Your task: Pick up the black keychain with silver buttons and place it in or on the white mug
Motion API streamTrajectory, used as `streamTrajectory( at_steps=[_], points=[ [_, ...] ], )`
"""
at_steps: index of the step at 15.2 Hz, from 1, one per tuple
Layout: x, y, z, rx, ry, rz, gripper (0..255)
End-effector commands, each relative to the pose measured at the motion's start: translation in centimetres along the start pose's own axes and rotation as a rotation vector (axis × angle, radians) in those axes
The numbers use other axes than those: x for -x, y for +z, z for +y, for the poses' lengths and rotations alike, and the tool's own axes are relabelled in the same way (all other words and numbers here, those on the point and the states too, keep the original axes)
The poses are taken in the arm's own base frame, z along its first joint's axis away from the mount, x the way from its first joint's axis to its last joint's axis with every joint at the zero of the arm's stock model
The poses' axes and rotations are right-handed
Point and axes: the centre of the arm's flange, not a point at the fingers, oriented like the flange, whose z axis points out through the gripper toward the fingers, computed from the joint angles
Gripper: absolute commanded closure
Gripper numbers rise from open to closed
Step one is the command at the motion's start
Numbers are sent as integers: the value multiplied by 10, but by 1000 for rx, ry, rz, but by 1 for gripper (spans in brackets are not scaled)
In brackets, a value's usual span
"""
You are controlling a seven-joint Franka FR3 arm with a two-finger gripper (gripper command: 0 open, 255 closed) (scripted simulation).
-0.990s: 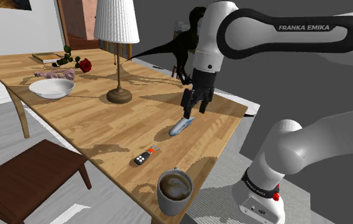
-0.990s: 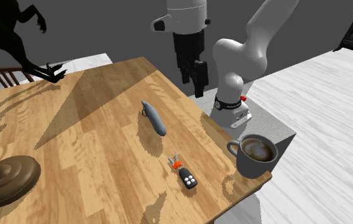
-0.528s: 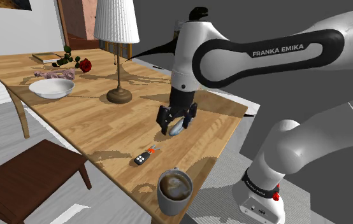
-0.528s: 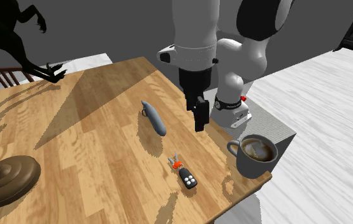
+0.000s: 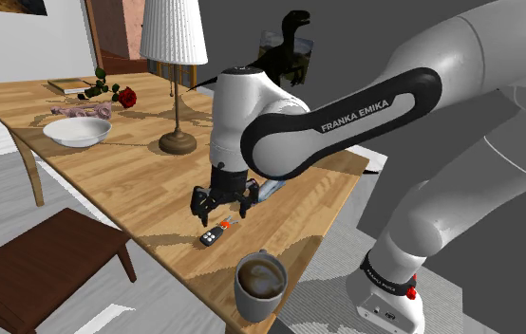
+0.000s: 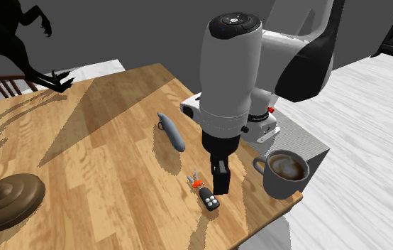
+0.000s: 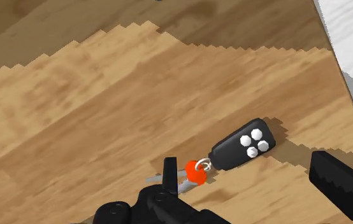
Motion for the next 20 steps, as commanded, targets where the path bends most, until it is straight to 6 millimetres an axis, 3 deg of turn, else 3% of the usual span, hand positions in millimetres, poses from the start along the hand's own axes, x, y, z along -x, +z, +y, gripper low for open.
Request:
streamTrajectory(
  at_steps=[1, 9, 17, 18, 20],
  points=[
    [-6, 16, -22, 5, 51, 13, 0],
    [-7, 56, -22, 5, 51, 14, 0],
    [-7, 56, -22, 6, 51, 14, 0],
    [-7, 56, -22, 6, 51, 14, 255],
    [-7, 56, -22, 6, 51, 14, 255]
  ],
)
